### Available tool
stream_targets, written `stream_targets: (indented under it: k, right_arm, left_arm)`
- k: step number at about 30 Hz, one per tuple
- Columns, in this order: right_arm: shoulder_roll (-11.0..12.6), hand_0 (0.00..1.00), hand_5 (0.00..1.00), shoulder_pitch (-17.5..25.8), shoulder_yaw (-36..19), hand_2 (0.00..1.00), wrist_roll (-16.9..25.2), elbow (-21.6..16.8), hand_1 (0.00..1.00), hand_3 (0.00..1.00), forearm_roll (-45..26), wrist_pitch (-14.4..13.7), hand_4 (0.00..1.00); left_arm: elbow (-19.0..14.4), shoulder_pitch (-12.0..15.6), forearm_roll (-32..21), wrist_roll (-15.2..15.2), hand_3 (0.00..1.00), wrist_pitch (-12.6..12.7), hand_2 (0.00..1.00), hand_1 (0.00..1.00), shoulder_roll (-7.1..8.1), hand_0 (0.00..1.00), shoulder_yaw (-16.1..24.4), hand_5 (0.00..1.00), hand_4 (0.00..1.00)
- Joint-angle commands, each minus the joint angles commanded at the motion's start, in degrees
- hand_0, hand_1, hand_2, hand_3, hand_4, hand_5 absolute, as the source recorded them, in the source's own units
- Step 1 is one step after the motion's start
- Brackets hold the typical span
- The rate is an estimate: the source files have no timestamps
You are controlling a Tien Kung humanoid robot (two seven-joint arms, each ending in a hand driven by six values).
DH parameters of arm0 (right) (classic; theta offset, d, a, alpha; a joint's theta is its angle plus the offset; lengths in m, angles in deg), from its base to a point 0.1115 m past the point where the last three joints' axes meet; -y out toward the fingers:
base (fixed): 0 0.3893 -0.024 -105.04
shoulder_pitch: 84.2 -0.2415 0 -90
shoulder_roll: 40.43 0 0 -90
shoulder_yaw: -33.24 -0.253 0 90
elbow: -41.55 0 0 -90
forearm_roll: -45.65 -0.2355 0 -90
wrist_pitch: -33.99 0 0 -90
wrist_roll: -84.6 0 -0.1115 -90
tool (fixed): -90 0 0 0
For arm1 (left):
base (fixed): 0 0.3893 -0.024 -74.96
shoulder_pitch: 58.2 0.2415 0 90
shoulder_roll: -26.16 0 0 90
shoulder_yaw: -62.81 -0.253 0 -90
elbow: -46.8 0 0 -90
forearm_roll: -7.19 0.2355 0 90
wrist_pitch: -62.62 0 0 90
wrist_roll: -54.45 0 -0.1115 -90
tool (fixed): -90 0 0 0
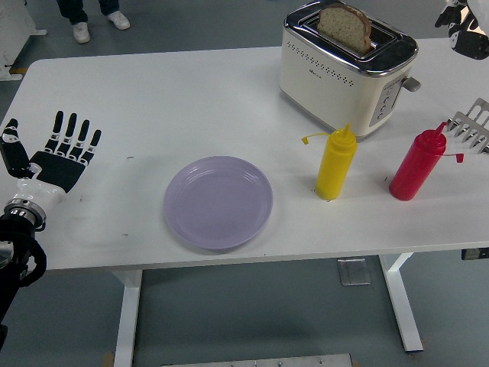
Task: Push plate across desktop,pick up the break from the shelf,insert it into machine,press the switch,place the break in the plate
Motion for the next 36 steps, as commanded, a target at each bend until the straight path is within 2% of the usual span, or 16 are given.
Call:
stream_targets:
  k: [2,3,13,24,36]
  right_arm:
    - [-0.3,0.456,0.002,0.8,0.3,0.533,0.7,0.3,0.361,0.451,-0.2,-0.3,0.157]
    - [-0.4,0.403,0.002,1.2,0.5,0.540,0.9,0.5,0.314,0.455,-0.2,-0.5,0.141]
    - [-2.3,0.397,0.002,2.4,5.3,0.546,2.4,3.3,0.302,0.455,-1.2,-1.9,0.141]
    - [-4.7,0.398,0.002,0.4,11.2,0.550,5.1,8.7,0.298,0.460,-3.2,-5.3,0.155]
    - [-6.2,0.396,0.002,-1.1,16.2,0.549,7.3,13.3,0.294,0.460,-4.8,-7.7,0.166]
  left_arm:
    - [0.1,-0.1,0.0,0.1,0.723,-0.1,0.713,0.751,-0.04,0.801,-0.1,0.998,0.777]
    - [0.1,-0.1,0.0,0.1,0.725,-0.1,0.712,0.753,-0.06,0.792,-0.1,0.998,0.776]
    - [0.5,-0.2,0.0,0.2,0.729,-0.2,0.713,0.752,-0.20,0.789,-0.4,0.998,0.775]
    - [0.8,-0.5,0.1,0.0,0.732,-0.1,0.714,0.754,-0.29,0.788,-0.9,0.998,0.783]
    - [0.8,-0.6,0.0,-0.1,0.731,-0.1,0.714,0.754,-0.31,0.787,-1.3,0.998,0.783]
